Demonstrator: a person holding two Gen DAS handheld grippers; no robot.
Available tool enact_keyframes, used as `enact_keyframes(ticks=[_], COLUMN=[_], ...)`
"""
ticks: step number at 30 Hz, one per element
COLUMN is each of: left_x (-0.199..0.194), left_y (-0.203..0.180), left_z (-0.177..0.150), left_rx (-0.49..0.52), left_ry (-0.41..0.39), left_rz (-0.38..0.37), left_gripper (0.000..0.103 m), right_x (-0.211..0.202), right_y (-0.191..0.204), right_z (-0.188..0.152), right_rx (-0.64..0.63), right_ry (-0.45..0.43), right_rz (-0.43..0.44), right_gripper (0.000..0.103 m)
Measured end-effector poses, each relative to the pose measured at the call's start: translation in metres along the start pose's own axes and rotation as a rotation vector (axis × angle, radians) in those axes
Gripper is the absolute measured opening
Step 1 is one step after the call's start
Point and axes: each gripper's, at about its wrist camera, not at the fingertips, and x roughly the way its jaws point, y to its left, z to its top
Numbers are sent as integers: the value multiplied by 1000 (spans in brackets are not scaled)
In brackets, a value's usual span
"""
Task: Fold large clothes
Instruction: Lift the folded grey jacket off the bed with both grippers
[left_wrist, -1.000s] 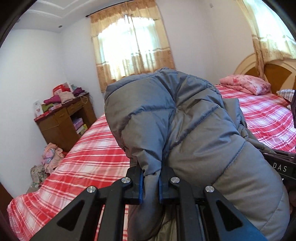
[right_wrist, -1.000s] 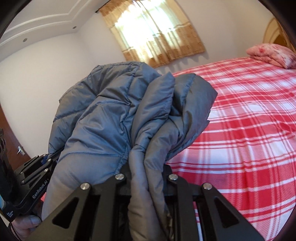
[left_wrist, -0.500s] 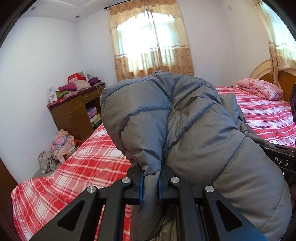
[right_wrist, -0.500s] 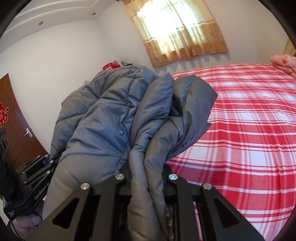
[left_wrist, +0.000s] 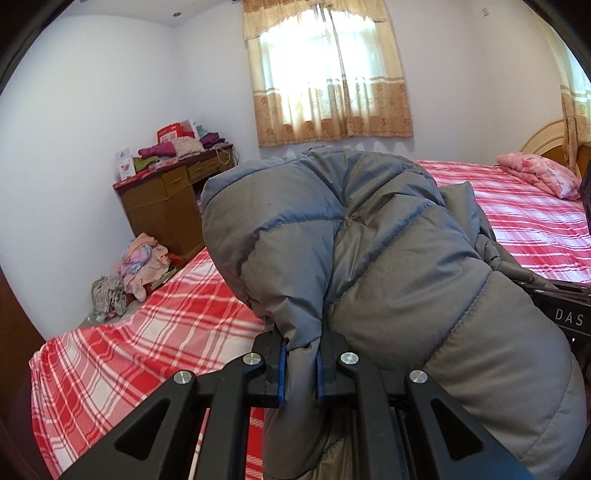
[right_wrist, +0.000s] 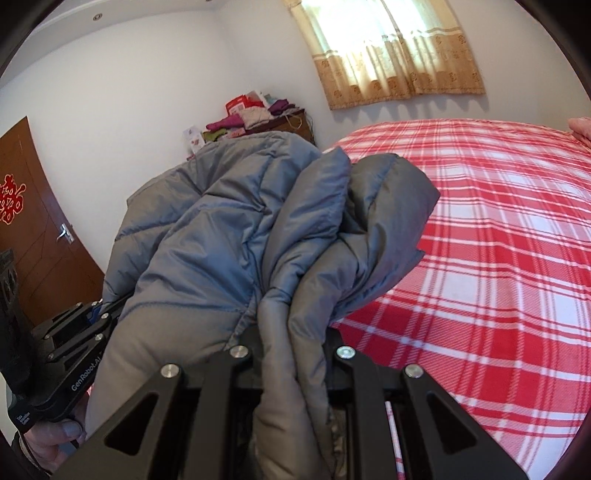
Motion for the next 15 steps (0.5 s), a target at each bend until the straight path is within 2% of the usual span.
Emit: enact_keyframes(ticks=[15], left_x=[30], left_y=[27], left_z=[-36], left_rx=[-25], left_ry=[67], left_rz=[21], left_gripper=[12], right_x=[34], right_y=[3], right_z=[-16], right_rx=[10], right_ry=[94], right_rz=[-19], right_gripper=[18])
